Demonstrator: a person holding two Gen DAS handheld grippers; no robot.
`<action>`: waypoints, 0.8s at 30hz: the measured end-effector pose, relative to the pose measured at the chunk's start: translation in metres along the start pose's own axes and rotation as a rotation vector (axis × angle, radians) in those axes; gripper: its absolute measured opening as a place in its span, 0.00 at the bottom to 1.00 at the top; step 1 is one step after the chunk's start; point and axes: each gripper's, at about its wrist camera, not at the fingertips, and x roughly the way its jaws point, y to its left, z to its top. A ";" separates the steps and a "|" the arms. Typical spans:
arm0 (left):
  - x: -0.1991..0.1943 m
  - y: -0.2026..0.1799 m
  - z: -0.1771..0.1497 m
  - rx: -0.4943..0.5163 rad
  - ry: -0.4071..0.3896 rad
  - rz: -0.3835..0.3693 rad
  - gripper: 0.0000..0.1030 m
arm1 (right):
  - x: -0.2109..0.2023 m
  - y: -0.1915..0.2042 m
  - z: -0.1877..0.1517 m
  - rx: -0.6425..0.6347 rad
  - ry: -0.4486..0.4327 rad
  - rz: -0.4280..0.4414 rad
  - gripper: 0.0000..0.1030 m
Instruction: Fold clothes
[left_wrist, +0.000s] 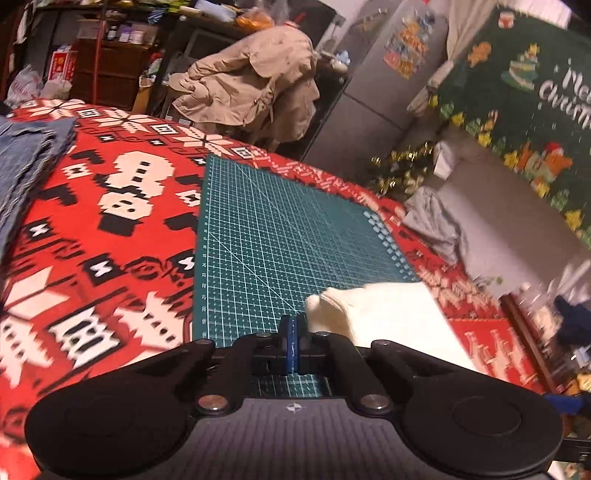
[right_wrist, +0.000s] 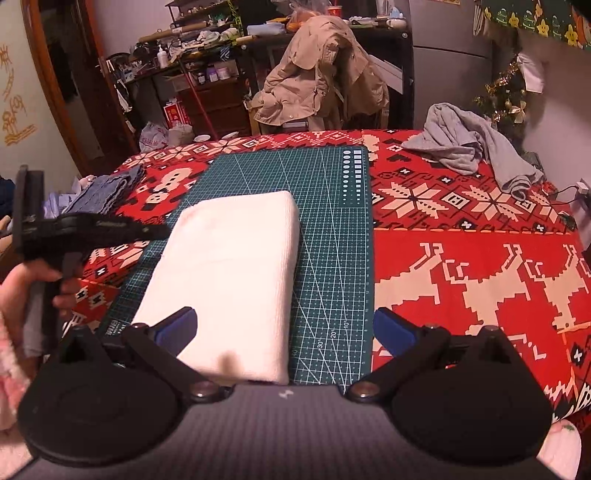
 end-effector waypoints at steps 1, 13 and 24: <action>0.004 -0.001 0.000 0.009 0.003 -0.013 0.00 | 0.001 0.001 0.001 -0.001 0.002 -0.005 0.99; 0.009 -0.004 -0.007 0.039 0.009 -0.077 0.00 | 0.029 0.020 0.020 -0.010 0.018 0.021 0.99; -0.005 -0.015 -0.024 0.087 0.029 -0.069 0.00 | 0.061 0.056 0.038 -0.042 0.026 0.109 0.99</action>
